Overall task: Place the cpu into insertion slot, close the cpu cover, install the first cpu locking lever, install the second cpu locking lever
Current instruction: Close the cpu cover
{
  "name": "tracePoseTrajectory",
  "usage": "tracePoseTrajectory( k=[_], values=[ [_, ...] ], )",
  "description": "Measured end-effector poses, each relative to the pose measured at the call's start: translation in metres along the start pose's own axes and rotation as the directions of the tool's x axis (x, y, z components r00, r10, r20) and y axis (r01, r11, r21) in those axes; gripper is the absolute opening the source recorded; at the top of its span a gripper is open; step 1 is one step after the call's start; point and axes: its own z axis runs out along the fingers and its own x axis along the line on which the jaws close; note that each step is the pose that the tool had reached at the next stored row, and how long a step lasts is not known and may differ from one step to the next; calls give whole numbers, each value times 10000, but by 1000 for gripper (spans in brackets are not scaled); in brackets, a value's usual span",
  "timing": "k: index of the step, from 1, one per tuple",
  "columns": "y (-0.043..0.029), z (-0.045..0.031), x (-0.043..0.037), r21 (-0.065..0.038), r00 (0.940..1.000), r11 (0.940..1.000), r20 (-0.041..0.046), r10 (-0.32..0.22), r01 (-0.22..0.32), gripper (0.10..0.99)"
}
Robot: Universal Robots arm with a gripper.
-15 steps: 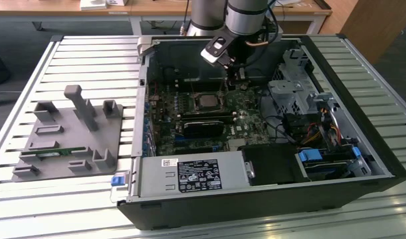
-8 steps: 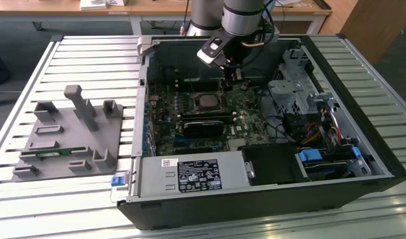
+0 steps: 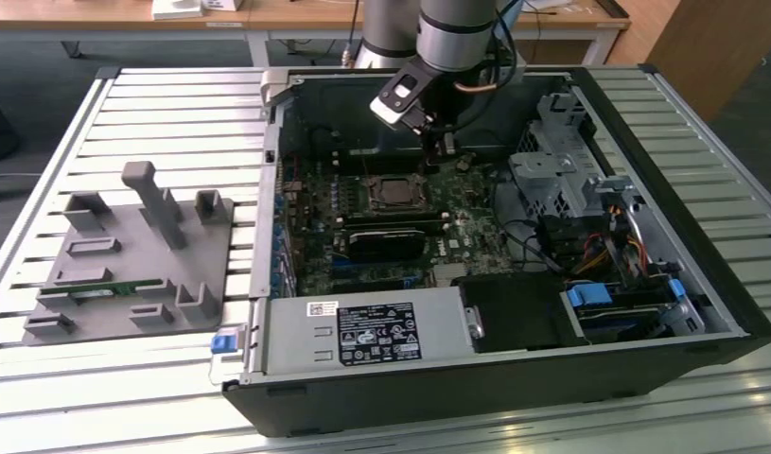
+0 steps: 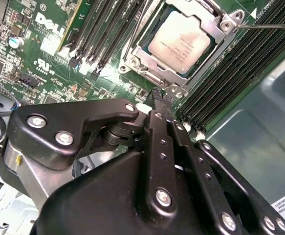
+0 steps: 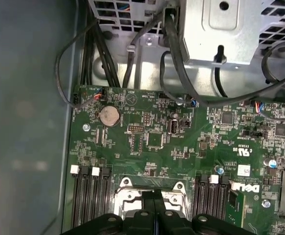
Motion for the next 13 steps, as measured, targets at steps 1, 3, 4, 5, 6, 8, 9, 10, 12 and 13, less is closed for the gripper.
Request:
tracePoseTrajectory(
  k=[1, 3, 4, 5, 6, 8, 9, 10, 12, 13],
  values=[
    [-6, 7, 0, 0, 10000, 10000, 0, 0, 0, 106],
    [-21, 20, 1, 0, 10000, 10000, 1, 0, 0, 106],
    [-29, 25, 2, 0, 10000, 10000, 1, 0, 0, 106],
    [-35, 27, 2, 1, 10000, 10000, 2, 0, 0, 106],
    [-43, 27, 2, 2, 10000, 10000, 4, -1, 1, 106],
    [-61, 29, 4, 1, 10000, 10000, 1, 0, 0, 106],
    [-72, 30, 4, 1, 10000, 10000, 2, 0, 0, 106],
    [-84, 30, 5, 1, 10000, 10000, 2, 0, 0, 106],
    [-113, 30, 7, 1, 10000, 10000, 1, -1, 1, 106],
    [-126, 31, 8, 1, 10000, 10000, 2, 0, 0, 106]
  ],
)
